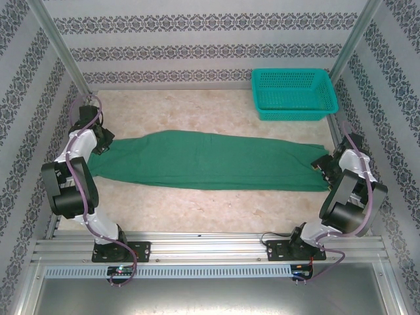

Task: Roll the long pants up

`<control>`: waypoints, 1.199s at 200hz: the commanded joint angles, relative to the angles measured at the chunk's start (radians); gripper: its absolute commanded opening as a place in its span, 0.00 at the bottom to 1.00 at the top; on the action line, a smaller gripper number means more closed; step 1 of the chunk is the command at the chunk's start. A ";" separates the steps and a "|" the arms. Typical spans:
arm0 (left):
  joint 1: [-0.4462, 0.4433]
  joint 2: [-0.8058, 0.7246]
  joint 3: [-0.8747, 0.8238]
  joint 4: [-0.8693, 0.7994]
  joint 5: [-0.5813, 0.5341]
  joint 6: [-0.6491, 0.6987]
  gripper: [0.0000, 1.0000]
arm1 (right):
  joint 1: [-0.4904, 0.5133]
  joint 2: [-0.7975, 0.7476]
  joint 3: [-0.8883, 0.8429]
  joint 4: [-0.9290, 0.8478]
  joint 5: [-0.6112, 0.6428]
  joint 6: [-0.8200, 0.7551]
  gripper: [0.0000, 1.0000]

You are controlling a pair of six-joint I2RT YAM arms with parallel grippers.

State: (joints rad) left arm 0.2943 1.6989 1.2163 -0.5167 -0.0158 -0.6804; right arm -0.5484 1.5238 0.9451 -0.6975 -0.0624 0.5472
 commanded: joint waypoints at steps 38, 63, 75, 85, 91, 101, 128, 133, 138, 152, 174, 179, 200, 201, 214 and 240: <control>0.006 0.026 -0.016 -0.002 -0.020 0.002 0.14 | -0.021 0.019 -0.018 0.001 0.093 0.016 0.71; 0.015 0.038 -0.020 0.001 -0.016 0.008 0.03 | -0.024 0.053 0.004 0.002 0.102 0.012 0.27; 0.018 0.039 -0.025 0.007 -0.011 0.010 0.01 | -0.024 0.056 0.013 0.002 0.115 0.014 0.00; 0.020 0.042 -0.026 0.010 -0.010 0.013 0.00 | -0.023 0.044 0.025 -0.001 0.121 0.019 0.00; 0.022 0.044 -0.025 0.010 -0.010 0.015 0.00 | -0.020 0.024 0.029 0.004 0.122 0.022 0.00; 0.023 0.047 -0.027 0.013 -0.007 0.015 0.00 | -0.008 -0.019 0.037 0.012 0.131 0.025 0.00; 0.023 0.055 -0.030 0.022 0.007 0.012 0.00 | 0.044 -0.105 0.117 -0.024 0.148 0.017 0.00; 0.023 0.057 -0.029 0.023 0.008 0.012 0.00 | 0.049 -0.112 0.138 -0.033 0.141 0.015 0.00; 0.023 0.059 -0.030 0.023 0.010 0.012 0.00 | 0.055 -0.119 0.160 -0.041 0.136 0.013 0.00; 0.023 0.061 -0.031 0.024 0.013 0.012 0.00 | 0.072 -0.126 0.204 -0.075 0.139 0.011 0.00; 0.023 0.052 -0.042 0.028 0.018 0.012 0.00 | 0.082 -0.133 0.191 -0.080 0.157 0.014 0.00; 0.023 0.049 -0.044 0.027 0.018 0.012 0.00 | 0.079 -0.131 0.180 -0.081 0.154 0.018 0.00; 0.023 0.040 -0.041 0.020 0.013 0.017 0.00 | 0.071 -0.112 0.159 -0.053 0.111 0.030 0.00; 0.023 0.040 -0.041 0.020 0.013 0.017 0.00 | 0.071 -0.110 0.160 -0.053 0.110 0.030 0.00; 0.025 0.035 -0.037 0.020 0.012 0.018 0.00 | 0.077 -0.074 0.199 -0.057 0.101 0.033 0.00; 0.026 0.028 -0.031 0.017 0.014 0.019 0.00 | 0.097 -0.002 0.375 -0.108 0.083 0.037 0.00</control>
State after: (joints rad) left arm 0.3096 1.7443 1.1820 -0.5072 -0.0010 -0.6807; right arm -0.4683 1.4765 1.1671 -0.7738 0.0326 0.5732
